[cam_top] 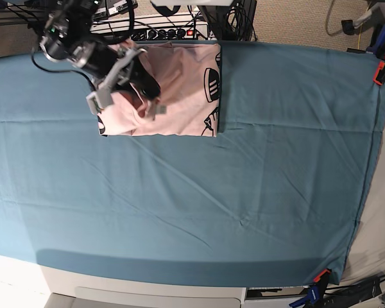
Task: Fold the T-shirt properly
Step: 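Grasp the collar end of the pink shirt with the right gripper, then fold the collar end over the shirt with the right gripper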
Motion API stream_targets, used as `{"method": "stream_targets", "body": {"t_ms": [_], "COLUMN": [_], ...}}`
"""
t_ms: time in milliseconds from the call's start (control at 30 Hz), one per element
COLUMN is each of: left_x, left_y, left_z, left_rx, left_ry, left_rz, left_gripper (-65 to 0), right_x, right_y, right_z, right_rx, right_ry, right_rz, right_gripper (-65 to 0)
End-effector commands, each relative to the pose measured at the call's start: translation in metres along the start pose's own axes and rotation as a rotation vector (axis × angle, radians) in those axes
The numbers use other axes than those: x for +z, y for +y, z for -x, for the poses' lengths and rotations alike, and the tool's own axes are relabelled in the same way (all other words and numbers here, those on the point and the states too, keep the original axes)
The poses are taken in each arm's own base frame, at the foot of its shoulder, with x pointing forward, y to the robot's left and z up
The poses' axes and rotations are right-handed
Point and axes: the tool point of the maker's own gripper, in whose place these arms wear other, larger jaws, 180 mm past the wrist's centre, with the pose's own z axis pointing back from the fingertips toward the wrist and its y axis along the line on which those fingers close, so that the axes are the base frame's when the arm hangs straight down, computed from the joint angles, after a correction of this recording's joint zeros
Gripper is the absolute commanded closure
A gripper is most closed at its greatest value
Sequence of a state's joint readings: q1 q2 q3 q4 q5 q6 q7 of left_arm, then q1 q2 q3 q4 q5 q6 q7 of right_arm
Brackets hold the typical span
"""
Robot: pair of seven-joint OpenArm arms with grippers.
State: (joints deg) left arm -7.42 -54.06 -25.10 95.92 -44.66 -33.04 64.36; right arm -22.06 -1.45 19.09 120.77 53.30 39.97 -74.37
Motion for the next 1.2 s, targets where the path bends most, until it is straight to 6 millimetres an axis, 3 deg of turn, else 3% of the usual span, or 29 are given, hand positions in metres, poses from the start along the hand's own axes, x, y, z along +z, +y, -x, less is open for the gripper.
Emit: {"method": "stream_targets", "body": {"t_ms": [0,200,533,833,867,967,1000,1167], "left_x": [0.014,0.018,0.018,0.018,0.018,0.018,0.018,0.018], "left_y": [0.016,0.021,0.022,0.022,0.023,0.023,0.023,0.023], "left_z": [-0.018,-0.022,-0.021,-0.021,-0.021,-0.021,-0.021,-0.021], "left_rx": [-0.024,-0.033,-0.034,-0.033,-0.025,-0.022,-0.022,-0.022], "left_ry": [-0.043,-0.047,-0.045,-0.043,-0.043,-0.043,-0.043,-0.043], "left_rz": [-0.045,-0.059,-0.062,-0.066,-0.069,-0.071,-0.071,-0.071], "left_gripper": [-23.7,-23.7,-23.7,-23.7,-23.7,-23.7,-23.7,-23.7], "right_x": [-0.003,-0.017,-0.052,-0.055,-0.055,-0.054,-0.054,-0.047], "right_y": [0.007,0.011,0.021,0.018,0.019,0.026,0.03,0.06], "right_z": [-0.016,-0.025,-0.007,0.0,0.0,-0.003,-0.006,-0.02], "right_rx": [0.031,0.101,0.067,0.068,0.064,0.043,0.033,-0.042], "right_ry": [-0.053,-0.064,-0.017,0.023,0.026,0.006,-0.007,-0.08], "right_rz": [-0.017,-0.003,-0.054,-0.049,-0.057,-0.096,-0.117,-0.287], "right_gripper": [0.0,0.0,0.0,0.0,-3.9,-24.3,-27.8,-28.4]}}
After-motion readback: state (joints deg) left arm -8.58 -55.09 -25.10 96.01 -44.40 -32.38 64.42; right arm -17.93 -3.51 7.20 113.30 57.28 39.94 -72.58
